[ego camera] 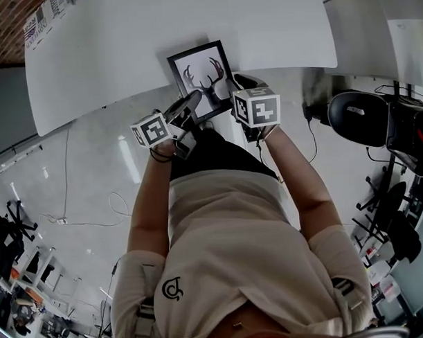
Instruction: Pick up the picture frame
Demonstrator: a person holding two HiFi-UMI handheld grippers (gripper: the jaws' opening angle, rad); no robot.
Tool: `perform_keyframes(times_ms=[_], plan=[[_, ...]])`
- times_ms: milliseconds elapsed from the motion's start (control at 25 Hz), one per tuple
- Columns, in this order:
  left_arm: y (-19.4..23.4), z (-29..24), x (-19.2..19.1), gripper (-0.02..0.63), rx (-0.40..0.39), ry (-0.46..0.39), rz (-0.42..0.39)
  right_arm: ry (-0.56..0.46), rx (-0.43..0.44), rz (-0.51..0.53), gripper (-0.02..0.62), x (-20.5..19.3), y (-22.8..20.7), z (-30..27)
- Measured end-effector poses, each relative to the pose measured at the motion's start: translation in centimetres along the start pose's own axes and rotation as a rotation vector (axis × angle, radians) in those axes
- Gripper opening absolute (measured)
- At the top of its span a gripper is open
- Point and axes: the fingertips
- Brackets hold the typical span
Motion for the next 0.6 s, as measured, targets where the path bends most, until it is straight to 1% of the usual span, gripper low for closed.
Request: perform_keyframes(times_ms=[120,200,280,360,440,520,600], plan=[[-1.3,0.4,0.7,0.031,0.039,-0.036,-0.042,-0.044,0.018,0.029,0.085,1.1,0.2,1.9],[-2.4,0.6,1.2,0.031,0.049,-0.061,-0.071,-0.067,0.031,0.052,0.072,1.7,0.2,3.1],[-3.7,0.7,1.8,0.031,0.067,-0.078,-0.123,-0.083,0.038,0.064,0.051,2.3,0.1,4.2],[-4.7,1.1,2.6,0.031,0.110,-0.079,-0.201,-0.106,0.043,0.075,0.023,3.3,0.4,5.1],[-5.2,2.3,4.6,0.031,0.147,-0.085,-0.274,-0.134,0.046,0.093,0.015,5.1,1.9,4.9],[-5.7,4.0,7.6,0.031,0.168,-0.097,-0.334,-0.158,0.052,0.112,0.009,7.3,4.2,4.2],[-6.4,5.3,10.2,0.031,0.194,-0.110,-0.402,-0.194,0.080,0.136,0.008,9.6,6.3,4.2]])
Point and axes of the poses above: the fingertips, and each gripper's own axes: z backward along the fingers, y to its left, x out of its top, and after that the axes turned 3 degrees about y, right-handed
